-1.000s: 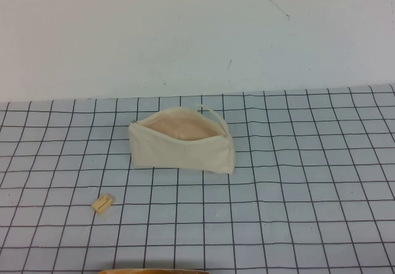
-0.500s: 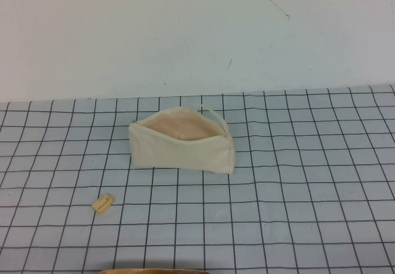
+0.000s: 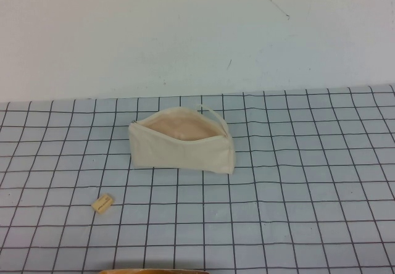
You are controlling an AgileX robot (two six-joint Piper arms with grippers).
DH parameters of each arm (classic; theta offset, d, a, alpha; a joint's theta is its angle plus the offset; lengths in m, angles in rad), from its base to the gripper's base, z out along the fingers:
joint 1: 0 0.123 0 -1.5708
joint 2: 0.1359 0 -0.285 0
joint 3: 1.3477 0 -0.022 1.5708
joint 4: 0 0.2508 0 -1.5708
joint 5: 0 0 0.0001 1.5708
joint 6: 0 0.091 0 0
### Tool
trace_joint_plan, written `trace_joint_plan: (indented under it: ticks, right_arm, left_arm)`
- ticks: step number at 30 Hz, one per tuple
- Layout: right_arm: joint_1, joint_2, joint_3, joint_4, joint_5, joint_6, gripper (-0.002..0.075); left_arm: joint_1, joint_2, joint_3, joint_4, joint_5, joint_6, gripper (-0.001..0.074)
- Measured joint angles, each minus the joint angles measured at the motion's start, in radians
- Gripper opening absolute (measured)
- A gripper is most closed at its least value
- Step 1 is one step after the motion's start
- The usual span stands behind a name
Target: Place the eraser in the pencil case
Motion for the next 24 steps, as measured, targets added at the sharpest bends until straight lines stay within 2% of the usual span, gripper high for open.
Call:
trace_joint_plan:
  ticks: [3,8,10,15,20,24]
  right_arm:
    - [0.000,0.000,0.000,0.000,0.000,0.000,-0.0001]
    - [0.000,0.000,0.000,0.000,0.000,0.000,-0.0001]
    - [0.000,0.000,0.000,0.000,0.000,0.000,-0.0001]
    - [0.000,0.000,0.000,0.000,0.000,0.000,-0.0001]
    - [0.000,0.000,0.000,0.000,0.000,0.000,-0.0001]
    - [0.000,0.000,0.000,0.000,0.000,0.000,-0.0001]
  left_arm:
    - [0.000,0.000,0.000,-0.237,-0.079,-0.038,-0.0001]
    - [0.000,0.000,0.000,-0.362,-0.196,-0.009,-0.0001]
    - [0.000,0.000,-0.018,-0.322,-0.148,0.068,-0.0001]
    - [0.000,0.083,-0.206,-0.129,0.137,0.212,-0.0001]
    - [0.000,0.377,-0.475,0.133,0.419,0.322,-0.0001]
    - [0.000,0.605,-0.654,0.253,0.581,0.454,-0.0001]
